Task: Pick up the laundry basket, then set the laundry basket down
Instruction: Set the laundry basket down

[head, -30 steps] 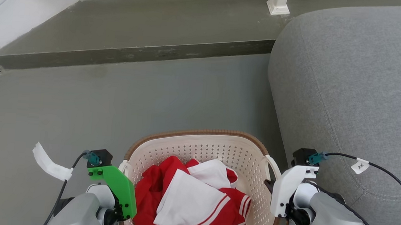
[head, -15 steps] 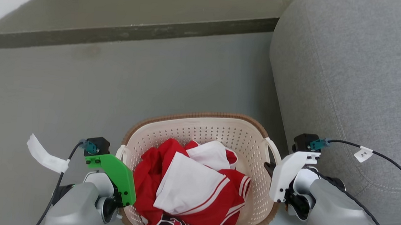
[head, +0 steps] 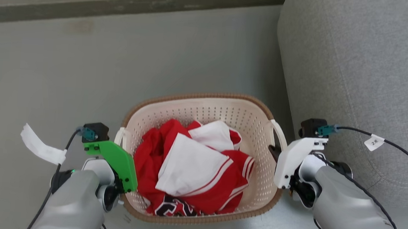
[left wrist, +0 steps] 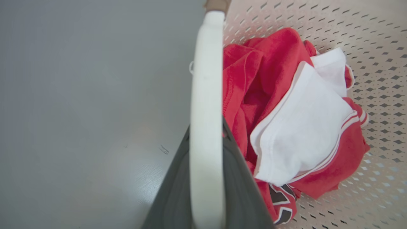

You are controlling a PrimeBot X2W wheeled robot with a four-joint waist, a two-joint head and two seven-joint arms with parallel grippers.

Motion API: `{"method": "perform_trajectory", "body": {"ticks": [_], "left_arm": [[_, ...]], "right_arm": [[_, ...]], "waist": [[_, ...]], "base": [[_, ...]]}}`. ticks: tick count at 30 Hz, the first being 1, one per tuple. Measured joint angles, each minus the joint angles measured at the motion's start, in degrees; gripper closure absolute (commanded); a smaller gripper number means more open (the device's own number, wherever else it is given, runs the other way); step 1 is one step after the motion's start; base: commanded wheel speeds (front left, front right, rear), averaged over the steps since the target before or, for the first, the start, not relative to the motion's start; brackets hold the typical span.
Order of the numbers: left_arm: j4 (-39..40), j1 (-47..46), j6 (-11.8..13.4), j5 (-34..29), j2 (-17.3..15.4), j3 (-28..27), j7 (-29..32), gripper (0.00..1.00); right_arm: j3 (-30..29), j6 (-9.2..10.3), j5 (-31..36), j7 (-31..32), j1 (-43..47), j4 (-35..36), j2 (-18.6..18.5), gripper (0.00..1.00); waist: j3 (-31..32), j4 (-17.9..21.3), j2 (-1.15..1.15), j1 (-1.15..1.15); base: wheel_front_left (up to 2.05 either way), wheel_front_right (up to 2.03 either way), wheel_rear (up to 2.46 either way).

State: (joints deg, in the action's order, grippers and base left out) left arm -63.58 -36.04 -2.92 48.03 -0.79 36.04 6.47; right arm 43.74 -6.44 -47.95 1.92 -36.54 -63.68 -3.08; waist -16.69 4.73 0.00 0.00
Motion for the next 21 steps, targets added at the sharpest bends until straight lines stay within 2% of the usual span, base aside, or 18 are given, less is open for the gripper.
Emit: {"method": "perform_trajectory", "body": {"ticks": [21], "left_arm": [[1.4, -8.3, 0.5, -2.1, -1.9, -0.2, -3.6, 1.00]], "right_arm": [[0.3, 0.51, 0.2, -4.4, -8.1, 1.8, -0.3, 1.00]], "waist": [[-10.9, 0.2, 0.00, 0.00]], "base": [[0.00, 0.00, 0.00]]}}
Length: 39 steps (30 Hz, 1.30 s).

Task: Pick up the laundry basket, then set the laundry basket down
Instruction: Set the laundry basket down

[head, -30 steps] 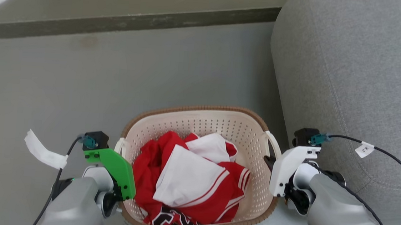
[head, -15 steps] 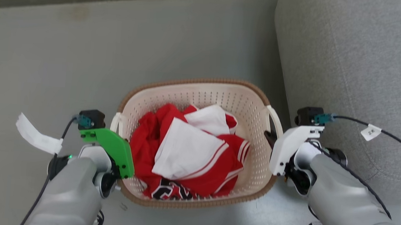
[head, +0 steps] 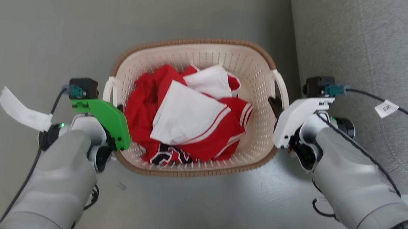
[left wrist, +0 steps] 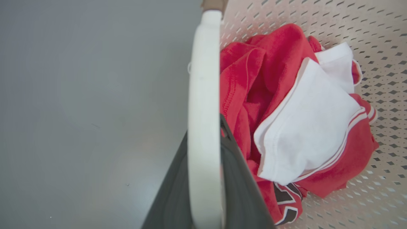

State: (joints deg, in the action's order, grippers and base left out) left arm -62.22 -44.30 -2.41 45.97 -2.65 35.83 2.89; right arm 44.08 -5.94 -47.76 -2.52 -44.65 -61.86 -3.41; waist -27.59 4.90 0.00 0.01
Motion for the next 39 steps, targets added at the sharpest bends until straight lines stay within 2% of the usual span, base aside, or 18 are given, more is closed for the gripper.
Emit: {"method": "perform_trajectory", "body": {"ticks": [39], "left_arm": [[1.3, -16.0, 0.4, -2.0, -1.8, -1.0, -5.3, 1.00]], "right_arm": [[-1.3, -0.01, 1.4, -9.1, -16.0, -0.7, -0.3, 1.00]], "waist": [[-22.5, -1.4, 0.00, 0.00]], "base": [[0.00, 0.00, 0.00]]}}
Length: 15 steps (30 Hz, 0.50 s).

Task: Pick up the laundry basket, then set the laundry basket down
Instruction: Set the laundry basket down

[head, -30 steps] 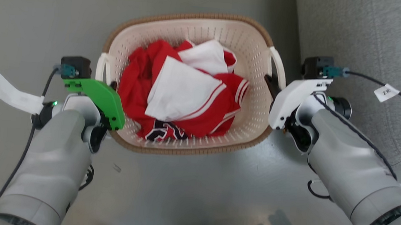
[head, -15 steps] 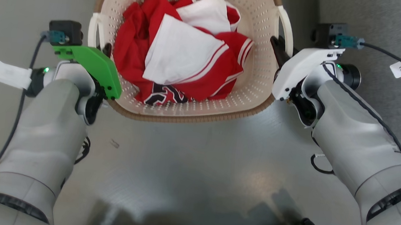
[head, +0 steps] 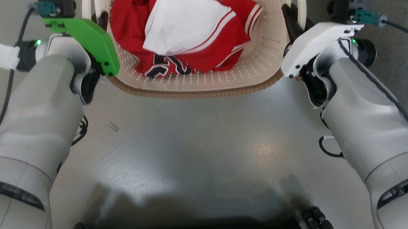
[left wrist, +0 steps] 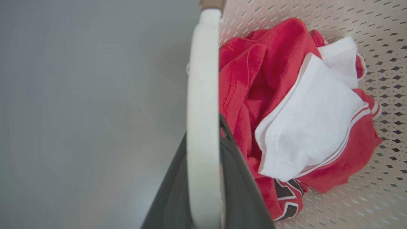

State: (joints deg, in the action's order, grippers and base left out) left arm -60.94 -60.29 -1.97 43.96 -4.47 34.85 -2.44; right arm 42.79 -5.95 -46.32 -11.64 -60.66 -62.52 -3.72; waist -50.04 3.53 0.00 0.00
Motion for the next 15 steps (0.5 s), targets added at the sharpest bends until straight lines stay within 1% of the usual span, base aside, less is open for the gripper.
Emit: {"method": "perform_trajectory", "body": {"ticks": [5, 15], "left_arm": [[-0.2, -1.3, 0.4, -0.1, 0.0, -0.2, -0.8, 1.00], [-1.2, -2.6, 0.4, -1.0, 0.2, -0.2, -2.5, 1.00]], "right_arm": [[-0.4, 0.00, 0.0, -0.6, -1.2, 0.0, 0.0, 1.00], [-0.7, -0.03, 0.0, -1.5, -2.1, -0.3, 0.1, 1.00]], "waist": [[-1.8, -0.2, 0.00, 0.00], [-4.0, -0.3, 0.00, 0.00]], "base": [[0.00, 0.00, 0.00], [0.00, 0.00, 0.00]]}}
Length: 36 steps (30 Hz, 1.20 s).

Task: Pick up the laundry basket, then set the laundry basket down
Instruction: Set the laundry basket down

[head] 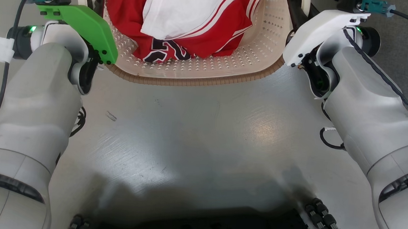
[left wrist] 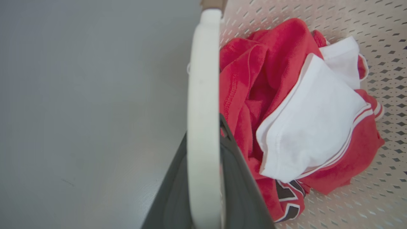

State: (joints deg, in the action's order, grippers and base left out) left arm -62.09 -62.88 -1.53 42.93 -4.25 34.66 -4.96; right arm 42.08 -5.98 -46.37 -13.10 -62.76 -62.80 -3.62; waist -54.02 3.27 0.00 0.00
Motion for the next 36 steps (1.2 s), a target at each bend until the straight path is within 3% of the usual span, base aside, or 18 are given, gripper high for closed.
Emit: {"method": "perform_trajectory", "body": {"ticks": [30, 31, 32, 33, 34, 35, 36], "left_arm": [[-3.0, -1.7, -1.0, -0.4, 0.9, 0.4, -1.9, 1.00], [-3.1, -1.7, -1.0, -0.4, 1.0, 0.5, -1.9, 0.95], [-3.3, -1.8, -1.0, -0.4, 1.0, 0.5, -1.9, 0.63], [-3.5, -1.8, -1.0, -0.6, 1.0, 0.7, -2.0, 0.00], [-3.7, -1.8, -1.0, -0.9, 1.0, 0.7, -2.2, 0.00], [-3.9, -1.9, -1.0, -0.9, 0.9, 0.8, -2.2, 0.00], [-4.0, -2.0, -1.0, -0.9, 0.9, 0.8, -2.2, 0.00]], "right_arm": [[0.4, -0.05, -0.6, -0.9, -0.2, -0.5, 0.0, 0.99], [0.5, -0.05, -0.6, -1.0, -0.2, -0.5, 0.0, 0.93], [0.5, -0.05, -0.6, -1.0, -0.2, -0.5, 0.0, 0.83], [0.6, -0.13, -0.6, -1.0, -0.2, -0.5, 0.0, 0.77], [0.6, -0.49, -0.7, -1.0, -0.2, -0.5, 0.0, 0.56], [0.6, -0.74, -0.7, -1.0, -0.3, -0.5, -0.1, 0.05], [0.7, -0.79, -0.7, -1.0, -0.3, -0.5, 0.0, 0.00]], "waist": [[-1.2, -0.1, 0.00, -0.01], [-1.2, -0.1, 0.00, 0.00], [-1.2, -0.1, 0.00, -0.01], [-1.2, -0.1, 0.00, -0.01], [-1.2, -0.1, 0.00, 0.00], [-1.2, -0.1, 0.00, -0.01], [-1.2, -0.1, 0.00, -0.01]], "base": [[0.00, 0.00, 0.00], [0.00, 0.00, 0.00], [0.00, 0.00, 0.00], [0.00, 0.00, 0.00], [0.00, 0.00, 0.00], [0.00, 0.00, 0.00], [0.00, 0.00, 0.00]]}}
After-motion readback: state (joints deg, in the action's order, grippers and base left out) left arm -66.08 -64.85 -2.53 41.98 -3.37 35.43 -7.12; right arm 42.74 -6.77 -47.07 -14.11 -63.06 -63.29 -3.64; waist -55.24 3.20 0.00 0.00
